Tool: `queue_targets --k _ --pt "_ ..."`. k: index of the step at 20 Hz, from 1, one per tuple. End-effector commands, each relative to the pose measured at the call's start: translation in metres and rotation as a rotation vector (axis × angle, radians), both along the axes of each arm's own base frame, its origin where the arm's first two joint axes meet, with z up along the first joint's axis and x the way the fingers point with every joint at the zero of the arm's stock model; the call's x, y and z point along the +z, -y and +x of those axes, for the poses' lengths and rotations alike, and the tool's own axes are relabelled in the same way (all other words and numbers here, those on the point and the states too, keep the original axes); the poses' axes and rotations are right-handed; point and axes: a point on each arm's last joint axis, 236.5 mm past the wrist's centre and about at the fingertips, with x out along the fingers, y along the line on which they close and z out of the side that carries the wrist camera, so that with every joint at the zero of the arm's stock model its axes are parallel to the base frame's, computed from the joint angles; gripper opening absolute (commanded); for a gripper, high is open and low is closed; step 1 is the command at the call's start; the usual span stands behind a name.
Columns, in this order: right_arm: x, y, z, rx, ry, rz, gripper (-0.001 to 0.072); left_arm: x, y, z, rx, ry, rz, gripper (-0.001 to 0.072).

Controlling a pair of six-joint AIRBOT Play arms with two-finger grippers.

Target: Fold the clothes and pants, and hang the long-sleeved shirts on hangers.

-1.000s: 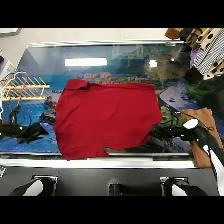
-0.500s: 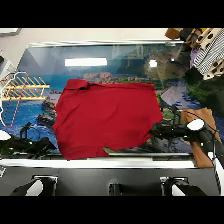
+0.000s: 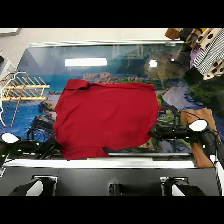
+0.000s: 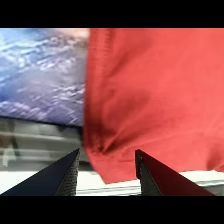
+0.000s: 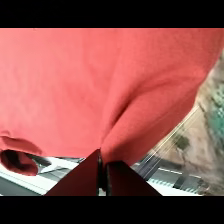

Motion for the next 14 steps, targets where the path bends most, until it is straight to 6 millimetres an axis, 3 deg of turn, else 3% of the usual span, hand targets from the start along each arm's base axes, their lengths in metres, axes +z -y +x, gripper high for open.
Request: queue_targets --k 1,7,9,10,11,12,14 --pt "0.005 -0.005 -0.001 0.001 0.001 0.024 0.0028 -0.009 0.008 -0.002 -0.033 -0.02 0.011 0.0413" --pt "0.025 -0.005 0.001 0.001 0.079 0.014 0.0027 -0.016 0.012 0.001 -0.017 -0.04 -0.003 0.0408" --pt "0.031 -0.005 0.001 -0.008 0.098 0.015 0.0027 -0.01 0.021 0.007 -0.007 -0.012 -0.045 0.0366" --pt "0.034 -0.005 0.002 -0.01 0.108 0.017 0.0027 -0.007 0.025 0.011 -0.003 0.005 -0.069 0.0259" --pt "0.038 -0.006 0.002 -0.013 0.12 0.023 0.0027 -0.004 0.029 0.015 0.001 0.019 -0.087 0.0069" --pt "0.043 -0.008 0.003 -0.017 0.134 0.03 0.0027 0.0 0.033 0.019 0.005 0.038 -0.109 0.0014" --pt "0.058 -0.013 0.009 -0.016 0.204 0.055 0.0027 0.011 0.037 0.031 0.013 0.086 -0.135 0.0014"
